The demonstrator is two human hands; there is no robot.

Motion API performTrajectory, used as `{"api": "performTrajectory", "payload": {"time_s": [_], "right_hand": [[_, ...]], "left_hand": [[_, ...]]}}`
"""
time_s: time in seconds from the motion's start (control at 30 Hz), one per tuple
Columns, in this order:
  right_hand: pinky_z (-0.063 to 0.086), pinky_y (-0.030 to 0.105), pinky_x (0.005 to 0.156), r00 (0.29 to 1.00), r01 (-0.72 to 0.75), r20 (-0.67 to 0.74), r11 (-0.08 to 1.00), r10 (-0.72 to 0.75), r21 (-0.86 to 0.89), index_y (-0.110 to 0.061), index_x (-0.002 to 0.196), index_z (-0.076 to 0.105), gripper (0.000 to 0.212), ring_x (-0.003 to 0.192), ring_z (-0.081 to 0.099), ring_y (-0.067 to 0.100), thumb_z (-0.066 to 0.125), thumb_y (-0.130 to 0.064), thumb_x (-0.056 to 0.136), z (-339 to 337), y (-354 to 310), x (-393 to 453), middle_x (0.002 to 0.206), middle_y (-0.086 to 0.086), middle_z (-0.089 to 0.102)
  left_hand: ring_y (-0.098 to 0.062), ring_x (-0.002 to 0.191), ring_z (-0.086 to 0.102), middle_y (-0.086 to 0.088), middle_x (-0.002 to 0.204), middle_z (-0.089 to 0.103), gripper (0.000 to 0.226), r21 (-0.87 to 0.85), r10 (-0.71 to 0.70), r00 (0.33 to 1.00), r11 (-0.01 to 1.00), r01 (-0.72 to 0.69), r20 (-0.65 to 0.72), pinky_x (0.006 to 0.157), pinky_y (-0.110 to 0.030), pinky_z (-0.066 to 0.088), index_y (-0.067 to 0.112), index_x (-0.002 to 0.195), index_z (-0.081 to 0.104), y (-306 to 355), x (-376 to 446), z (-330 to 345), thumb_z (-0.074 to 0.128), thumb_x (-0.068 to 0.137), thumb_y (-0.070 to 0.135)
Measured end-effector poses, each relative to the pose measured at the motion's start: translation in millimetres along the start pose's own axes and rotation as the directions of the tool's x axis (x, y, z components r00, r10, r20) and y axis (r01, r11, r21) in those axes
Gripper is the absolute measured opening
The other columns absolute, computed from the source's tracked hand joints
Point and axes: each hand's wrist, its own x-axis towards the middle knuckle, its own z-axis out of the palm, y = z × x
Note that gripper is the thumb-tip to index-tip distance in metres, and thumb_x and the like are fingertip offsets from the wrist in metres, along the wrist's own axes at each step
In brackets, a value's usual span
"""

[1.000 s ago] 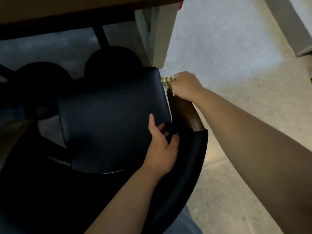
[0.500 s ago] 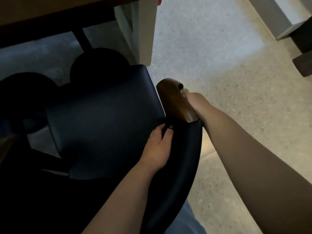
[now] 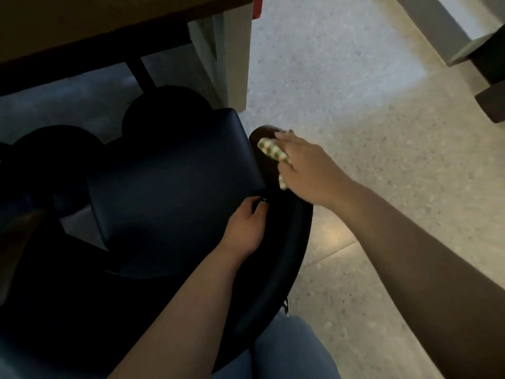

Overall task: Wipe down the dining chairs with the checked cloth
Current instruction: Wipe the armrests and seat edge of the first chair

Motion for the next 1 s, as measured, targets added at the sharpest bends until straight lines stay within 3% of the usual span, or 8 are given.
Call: {"api": "performTrajectory", "payload": {"time_s": [0.17,0.33,0.4,0.53,0.67,0.77,0.9,1.0], "right_hand": [[0.017,0.028,0.114,0.987,0.156,0.06,0.983,-0.15,-0.1,-0.008,0.139,0.047,0.043,0.143,0.023,0.019,0.042,-0.014,0.096,0.0,1.2,2.0,0.154,0.01,0.029],[0.006,0.027,0.116,0.91,0.406,0.182,0.891,-0.374,-0.201,-0.007,0.124,0.058,0.033,0.139,0.03,0.019,0.042,-0.015,0.096,-5.9,8.0,-34.8,0.143,0.012,0.046],[0.014,0.029,0.115,0.897,0.42,0.22,0.893,-0.382,-0.162,-0.014,0.128,0.056,0.035,0.14,0.028,0.018,0.045,-0.02,0.095,-14.9,11.6,-35.7,0.147,0.008,0.042],[-0.001,0.023,0.112,0.908,0.405,0.188,0.9,-0.375,-0.163,-0.016,0.13,0.055,0.039,0.144,0.02,0.016,0.055,-0.024,0.092,-18.0,15.7,-30.9,0.15,0.009,0.037],[0.025,0.031,0.108,0.913,0.407,0.161,0.867,-0.375,-0.288,-0.005,0.107,0.065,0.029,0.119,0.047,0.031,0.049,-0.025,0.094,-1.2,5.4,-41.2,0.121,0.016,0.059],[0.042,0.04,0.091,0.912,0.41,0.121,0.855,-0.392,-0.318,-0.003,0.101,0.066,0.036,0.096,0.057,0.031,0.044,-0.029,0.089,14.8,-15.9,-74.0,0.101,0.013,0.065],[0.046,0.033,0.093,0.837,0.548,0.139,0.8,-0.53,-0.246,-0.004,0.101,0.069,0.035,0.099,0.064,0.029,0.047,-0.026,0.086,37.4,-37.7,-117.1,0.103,0.013,0.07],[0.032,0.033,0.102,0.91,0.414,0.146,0.849,-0.388,-0.329,-0.005,0.122,0.059,0.033,0.117,0.05,0.034,0.049,-0.02,0.094,18.0,-25.3,-87.9,0.126,0.014,0.059]], "left_hand": [[-0.011,0.108,0.051,-0.003,0.134,0.055,0.041,0.265,0.002,0.998,0.964,-0.018,0.063,0.086,-0.021,0.034,0.02,0.14,0.047,-6.0,-17.5,-15.9,0.039,0.102,0.035],[-0.007,0.107,0.058,0.008,0.124,0.063,0.038,0.459,0.096,0.991,0.879,-0.129,0.095,0.092,-0.025,0.045,0.037,0.132,0.051,-25.8,-82.1,-42.4,0.042,0.097,0.047],[-0.003,0.109,0.059,0.014,0.124,0.063,0.043,0.585,0.119,0.987,0.795,-0.16,0.109,0.097,-0.025,0.045,0.04,0.132,0.051,-33.9,-112.7,-60.0,0.041,0.093,0.055],[0.0,0.118,0.053,0.023,0.133,0.055,0.058,0.819,0.076,0.995,0.565,-0.1,0.069,0.095,-0.019,0.041,0.043,0.136,0.048,-56.7,-156.4,-92.9,0.029,0.088,0.07],[0.003,0.075,0.055,0.019,0.106,0.067,0.042,0.776,0.215,0.974,0.626,-0.079,-0.074,0.071,-0.018,0.041,0.039,0.114,0.064,-73.0,-160.5,-95.0,0.038,0.091,0.061],[-0.002,0.068,0.054,0.014,0.085,0.066,0.026,0.741,0.24,0.961,0.669,-0.058,-0.141,0.066,-0.026,0.043,0.034,0.103,0.068,-74.9,-159.8,-94.0,0.048,0.092,0.047],[-0.008,0.069,0.057,0.012,0.075,0.062,0.024,0.72,0.233,0.963,0.691,-0.063,-0.138,0.068,-0.03,0.047,0.034,0.097,0.066,-78.9,-159.9,-96.7,0.047,0.091,0.047],[-0.006,0.063,0.058,0.012,0.067,0.062,0.022,0.691,0.251,0.959,0.717,-0.091,-0.135,0.065,-0.031,0.051,0.035,0.09,0.065,-81.0,-157.3,-97.8,0.047,0.089,0.047]]}}
